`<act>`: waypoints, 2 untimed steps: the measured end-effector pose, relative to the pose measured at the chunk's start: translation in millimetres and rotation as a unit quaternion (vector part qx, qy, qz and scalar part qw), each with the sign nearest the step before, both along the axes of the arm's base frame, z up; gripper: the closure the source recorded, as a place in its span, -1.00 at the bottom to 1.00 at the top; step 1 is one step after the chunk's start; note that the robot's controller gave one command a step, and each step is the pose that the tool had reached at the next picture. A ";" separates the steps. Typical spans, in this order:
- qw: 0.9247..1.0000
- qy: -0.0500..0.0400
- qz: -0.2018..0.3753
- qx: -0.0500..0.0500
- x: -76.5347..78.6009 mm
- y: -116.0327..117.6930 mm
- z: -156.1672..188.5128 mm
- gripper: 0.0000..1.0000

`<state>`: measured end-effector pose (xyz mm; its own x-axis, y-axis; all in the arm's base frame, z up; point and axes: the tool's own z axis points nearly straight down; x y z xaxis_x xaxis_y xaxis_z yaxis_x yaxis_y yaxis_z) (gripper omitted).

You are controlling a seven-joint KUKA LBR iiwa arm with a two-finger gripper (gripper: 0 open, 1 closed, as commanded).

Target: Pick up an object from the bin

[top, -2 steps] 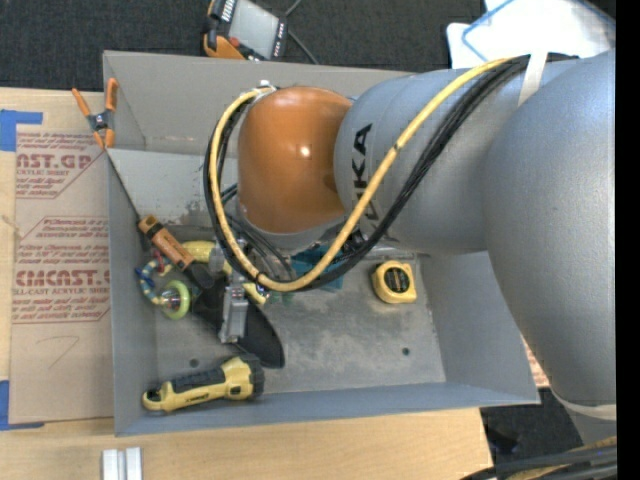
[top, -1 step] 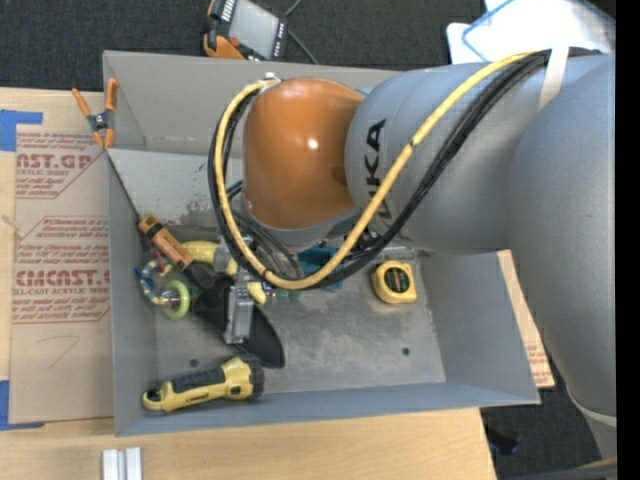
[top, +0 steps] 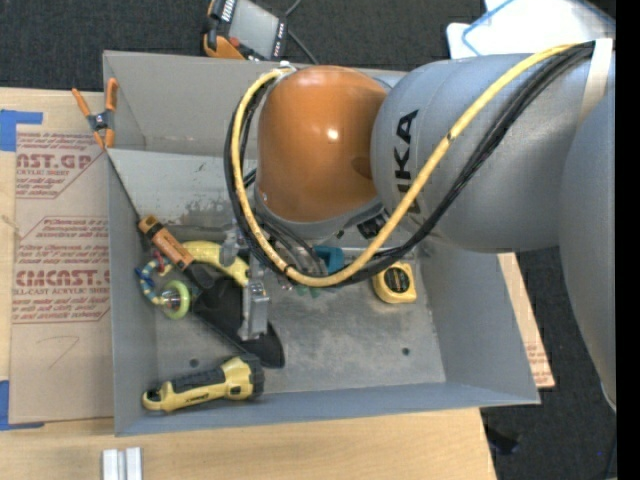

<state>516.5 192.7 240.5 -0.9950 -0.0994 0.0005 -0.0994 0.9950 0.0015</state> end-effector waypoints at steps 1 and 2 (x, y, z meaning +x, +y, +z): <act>0.999 -0.001 -0.048 0.001 22.7 14.2 -27.5 -1.00; 1.000 0.000 0.005 0.000 19.2 5.7 -47.1 1.00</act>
Offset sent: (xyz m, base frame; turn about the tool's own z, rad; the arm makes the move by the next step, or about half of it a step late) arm 0.0191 0.0052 -0.0465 -0.0104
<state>535.7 198.4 193.4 -0.9939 -0.1102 0.0001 -0.1102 0.9939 0.0009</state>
